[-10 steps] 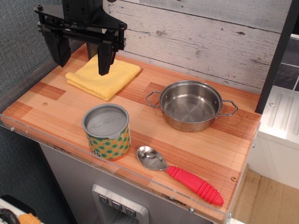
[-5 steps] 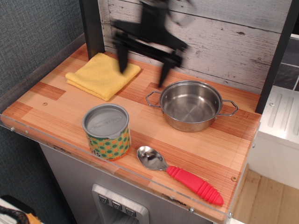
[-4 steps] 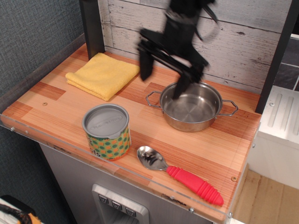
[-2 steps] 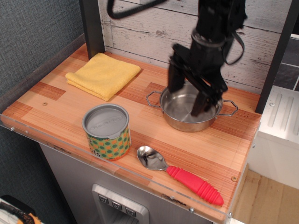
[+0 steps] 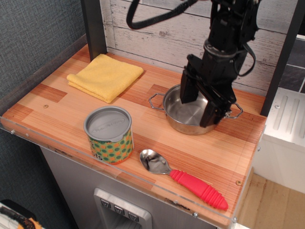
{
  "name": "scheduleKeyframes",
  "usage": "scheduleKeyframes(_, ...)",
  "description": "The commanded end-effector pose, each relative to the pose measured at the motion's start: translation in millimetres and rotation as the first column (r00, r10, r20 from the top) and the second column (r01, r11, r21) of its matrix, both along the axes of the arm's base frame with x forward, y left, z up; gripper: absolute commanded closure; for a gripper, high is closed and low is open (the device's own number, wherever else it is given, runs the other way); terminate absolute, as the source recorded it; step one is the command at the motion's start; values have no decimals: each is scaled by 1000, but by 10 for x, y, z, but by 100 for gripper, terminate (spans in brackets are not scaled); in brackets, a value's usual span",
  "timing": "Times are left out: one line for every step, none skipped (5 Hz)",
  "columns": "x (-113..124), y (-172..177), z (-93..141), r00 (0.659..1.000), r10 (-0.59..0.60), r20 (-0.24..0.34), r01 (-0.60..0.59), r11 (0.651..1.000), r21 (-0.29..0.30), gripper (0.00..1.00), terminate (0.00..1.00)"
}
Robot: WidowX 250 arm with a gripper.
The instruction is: Place the silver pan on top of the yellow rag.
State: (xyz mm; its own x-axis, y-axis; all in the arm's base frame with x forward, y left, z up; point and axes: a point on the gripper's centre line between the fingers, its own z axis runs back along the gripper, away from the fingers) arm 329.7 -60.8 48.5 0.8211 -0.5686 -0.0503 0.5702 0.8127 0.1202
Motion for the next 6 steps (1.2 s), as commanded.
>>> scheduleKeyframes(-91,-136,-77,997,-48,63,49,998,-26,0,0)
scheduleKeyframes(-84,-116,-152,996,-35,79,36,999,-17,0,0)
scheduleKeyframes(-82,-85,-207,996,-28,79,30,999,-21,0,0)
scheduleKeyframes(-59,-45,-241,996,0,87,3,999,-45,100,0)
scheduleKeyframes(-40,2,-249,996,-1,90,6,999,-51,100,0)
scheduleKeyframes(-36,43,-173,994,5,113,0,999,-39,100,0)
